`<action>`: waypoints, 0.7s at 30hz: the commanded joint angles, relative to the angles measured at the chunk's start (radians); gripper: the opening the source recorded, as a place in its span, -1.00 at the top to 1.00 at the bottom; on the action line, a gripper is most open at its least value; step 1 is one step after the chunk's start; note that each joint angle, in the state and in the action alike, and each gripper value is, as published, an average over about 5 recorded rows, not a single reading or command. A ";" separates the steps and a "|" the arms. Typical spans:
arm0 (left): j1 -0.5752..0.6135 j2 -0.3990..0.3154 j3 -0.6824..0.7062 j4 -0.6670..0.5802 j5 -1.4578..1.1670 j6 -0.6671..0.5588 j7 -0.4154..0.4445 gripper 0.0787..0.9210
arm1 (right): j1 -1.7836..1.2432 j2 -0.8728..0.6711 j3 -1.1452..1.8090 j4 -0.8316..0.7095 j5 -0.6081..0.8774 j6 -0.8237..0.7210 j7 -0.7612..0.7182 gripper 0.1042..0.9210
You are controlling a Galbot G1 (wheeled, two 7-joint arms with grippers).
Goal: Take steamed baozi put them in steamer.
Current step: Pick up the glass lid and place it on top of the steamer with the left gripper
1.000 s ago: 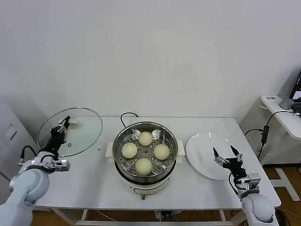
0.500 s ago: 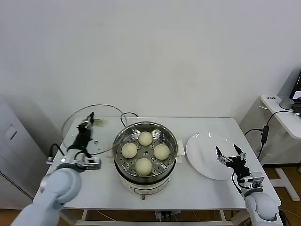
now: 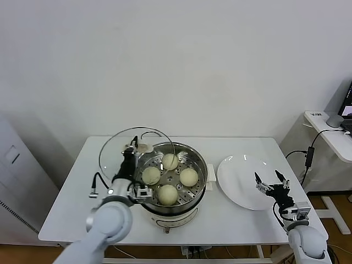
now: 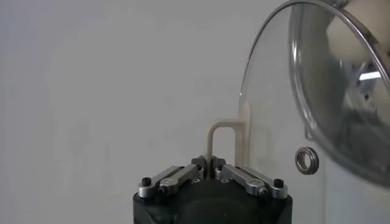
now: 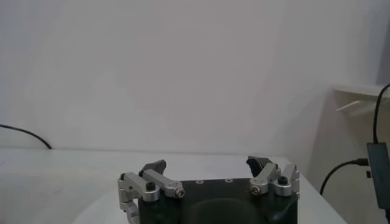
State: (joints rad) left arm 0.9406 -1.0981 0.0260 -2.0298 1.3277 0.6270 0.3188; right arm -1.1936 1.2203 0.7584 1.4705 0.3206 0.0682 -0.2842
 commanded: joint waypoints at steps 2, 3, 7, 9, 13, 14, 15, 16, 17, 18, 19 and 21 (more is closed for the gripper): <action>-0.008 -0.128 0.094 0.004 0.184 0.071 0.062 0.92 | 0.002 0.001 0.001 -0.017 -0.003 0.004 -0.003 -0.76; -0.005 -0.138 0.096 0.005 0.196 0.072 0.062 0.92 | 0.003 0.001 0.001 -0.019 -0.003 0.005 -0.003 -0.76; 0.003 -0.177 0.108 0.015 0.234 0.076 0.062 0.92 | 0.002 0.003 0.001 -0.024 -0.004 0.007 -0.005 -0.76; 0.006 -0.192 0.117 0.023 0.245 0.077 0.061 0.92 | 0.002 0.004 0.002 -0.025 -0.004 0.007 -0.005 -0.76; 0.009 -0.219 0.135 0.044 0.259 0.081 0.059 0.92 | 0.002 0.004 0.003 -0.027 -0.004 0.008 -0.006 -0.76; 0.010 -0.225 0.139 0.047 0.263 0.082 0.059 0.92 | 0.002 0.003 0.003 -0.028 -0.004 0.008 -0.006 -0.76; 0.011 -0.230 0.143 0.050 0.267 0.083 0.059 0.92 | 0.002 0.003 0.004 -0.028 -0.004 0.008 -0.007 -0.76; 0.013 -0.236 0.147 0.052 0.271 0.083 0.058 0.92 | 0.002 0.003 0.005 -0.030 -0.004 0.008 -0.007 -0.76; 0.015 -0.240 0.152 0.053 0.275 0.083 0.058 0.92 | 0.002 0.003 0.006 -0.031 -0.004 0.009 -0.008 -0.76; 0.017 -0.244 0.157 0.053 0.279 0.083 0.058 0.92 | 0.002 0.003 0.006 -0.032 -0.004 0.009 -0.008 -0.76; 0.019 -0.247 0.162 0.054 0.282 0.082 0.058 0.92 | 0.001 0.002 0.006 -0.034 -0.004 0.010 -0.009 -0.76; 0.022 -0.253 0.170 0.059 0.284 0.081 0.058 0.92 | 0.001 0.003 0.006 -0.037 -0.005 0.011 -0.010 -0.76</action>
State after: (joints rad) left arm 0.9574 -1.2901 0.1542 -1.9886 1.5548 0.6999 0.3688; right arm -1.1918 1.2231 0.7641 1.4381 0.3167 0.0778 -0.2927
